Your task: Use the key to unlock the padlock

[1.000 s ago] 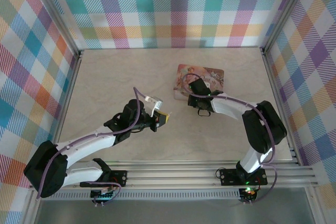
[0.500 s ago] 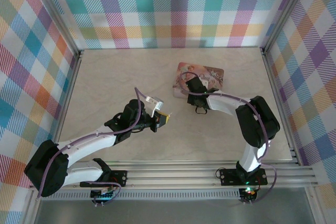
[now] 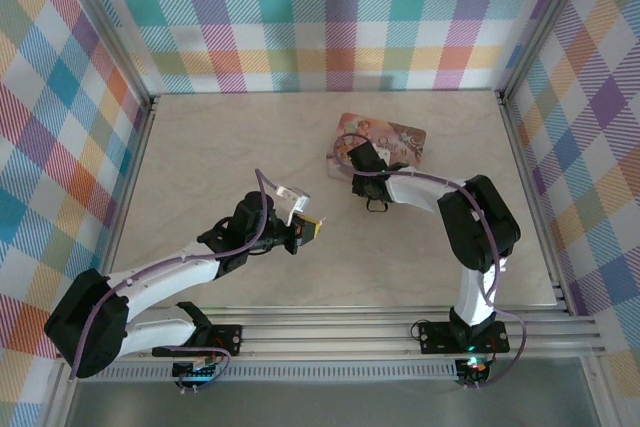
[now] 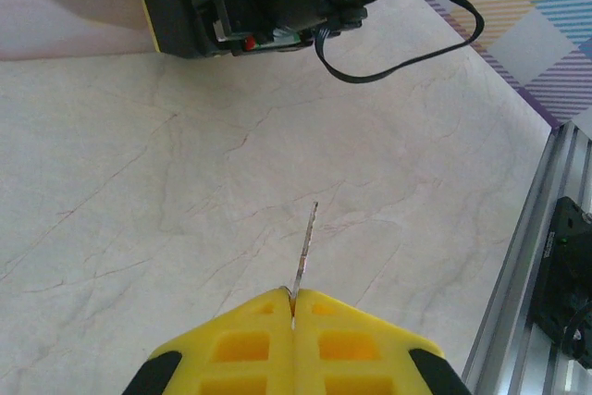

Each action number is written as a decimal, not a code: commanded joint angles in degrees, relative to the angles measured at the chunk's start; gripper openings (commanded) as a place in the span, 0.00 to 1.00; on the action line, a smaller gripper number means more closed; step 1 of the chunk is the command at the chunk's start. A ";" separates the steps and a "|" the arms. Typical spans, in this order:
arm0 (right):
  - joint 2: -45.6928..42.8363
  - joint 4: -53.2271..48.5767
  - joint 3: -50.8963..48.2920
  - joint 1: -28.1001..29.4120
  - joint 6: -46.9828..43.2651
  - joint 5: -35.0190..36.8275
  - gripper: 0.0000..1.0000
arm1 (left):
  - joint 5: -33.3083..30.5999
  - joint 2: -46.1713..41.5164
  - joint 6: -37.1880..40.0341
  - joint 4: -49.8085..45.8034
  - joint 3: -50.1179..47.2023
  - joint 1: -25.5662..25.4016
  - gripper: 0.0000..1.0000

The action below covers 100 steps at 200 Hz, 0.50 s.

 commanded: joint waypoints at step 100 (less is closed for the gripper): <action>-3.59 -2.36 0.22 -0.08 -1.88 -3.27 0.09 | 2.83 -0.67 5.93 1.98 -1.93 0.54 0.00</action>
